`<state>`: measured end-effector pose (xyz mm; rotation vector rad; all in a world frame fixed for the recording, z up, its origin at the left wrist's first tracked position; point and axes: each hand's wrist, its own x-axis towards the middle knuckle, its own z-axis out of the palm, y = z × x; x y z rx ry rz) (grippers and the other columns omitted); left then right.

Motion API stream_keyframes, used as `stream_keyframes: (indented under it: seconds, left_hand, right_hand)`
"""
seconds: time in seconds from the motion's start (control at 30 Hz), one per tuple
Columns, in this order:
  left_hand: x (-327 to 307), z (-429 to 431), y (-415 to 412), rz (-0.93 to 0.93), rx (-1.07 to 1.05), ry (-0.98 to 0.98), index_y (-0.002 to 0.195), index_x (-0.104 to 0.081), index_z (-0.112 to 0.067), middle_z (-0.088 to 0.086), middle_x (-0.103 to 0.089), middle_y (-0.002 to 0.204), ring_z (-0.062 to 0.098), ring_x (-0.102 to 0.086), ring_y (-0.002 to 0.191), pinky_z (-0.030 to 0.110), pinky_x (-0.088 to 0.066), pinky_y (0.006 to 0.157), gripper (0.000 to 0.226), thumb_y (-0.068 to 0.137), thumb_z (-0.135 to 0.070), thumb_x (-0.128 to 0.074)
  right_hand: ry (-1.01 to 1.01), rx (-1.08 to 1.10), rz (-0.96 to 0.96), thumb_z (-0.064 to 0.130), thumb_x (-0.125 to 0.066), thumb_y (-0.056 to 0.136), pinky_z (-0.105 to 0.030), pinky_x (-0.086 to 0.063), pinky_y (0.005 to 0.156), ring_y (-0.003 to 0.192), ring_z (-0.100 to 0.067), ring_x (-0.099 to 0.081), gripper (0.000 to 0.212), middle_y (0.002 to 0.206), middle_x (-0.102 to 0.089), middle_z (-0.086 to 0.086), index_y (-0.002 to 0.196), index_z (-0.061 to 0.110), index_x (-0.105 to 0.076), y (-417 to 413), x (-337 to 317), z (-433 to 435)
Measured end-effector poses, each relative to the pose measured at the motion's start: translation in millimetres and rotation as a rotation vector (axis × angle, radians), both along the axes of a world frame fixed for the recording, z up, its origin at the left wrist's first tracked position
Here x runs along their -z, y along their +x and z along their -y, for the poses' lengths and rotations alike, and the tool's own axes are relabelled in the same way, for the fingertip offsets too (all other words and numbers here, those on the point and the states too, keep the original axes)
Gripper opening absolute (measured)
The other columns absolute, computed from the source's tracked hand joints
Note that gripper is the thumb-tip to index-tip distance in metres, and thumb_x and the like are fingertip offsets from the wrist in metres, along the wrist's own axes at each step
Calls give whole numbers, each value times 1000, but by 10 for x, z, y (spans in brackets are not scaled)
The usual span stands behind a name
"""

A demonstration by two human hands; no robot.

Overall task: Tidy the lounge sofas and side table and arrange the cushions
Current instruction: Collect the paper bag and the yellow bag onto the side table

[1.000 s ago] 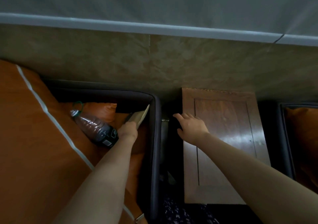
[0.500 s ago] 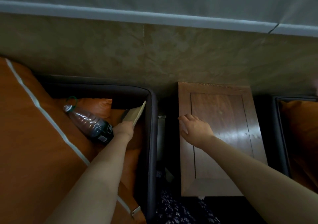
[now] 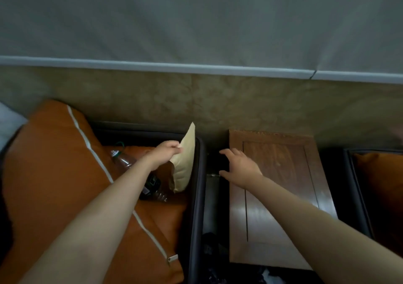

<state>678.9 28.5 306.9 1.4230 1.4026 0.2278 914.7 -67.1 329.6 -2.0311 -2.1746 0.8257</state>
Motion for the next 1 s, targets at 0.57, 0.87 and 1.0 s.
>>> stream_keyframes:
  seconds: [0.57,0.87,1.0]
  left_hand:
    - [-1351,293,1274,483,-346,21,74,-54,-9,8,-59,67,20,-58,67,29,-54,55,25,97,-3,-46]
    - [-1411,441,1713,634,-283,-54,77,-56,-2,13,-57,73,22,-61,75,41,-59,74,18,95,-1,-52]
    - [-1421,468,1741,670,-281,-60,77,-57,-4,11,-59,72,20,-61,73,34,-59,70,19,95,0,-51]
  right_hand:
    - [137,96,-237,57,-73,74,-42,-33,112,140,-27,-29,109,154,-28,-9,153,20,-8,214,-596,143]
    - [233,395,-381,33,-59,91,-41,-51,86,107,-29,-61,44,117,-65,-6,132,27,-46,546,-716,248]
    - [283,417,-387,17,-46,96,-35,-48,72,96,-29,-64,31,103,-70,-7,121,23,-63,634,-795,221]
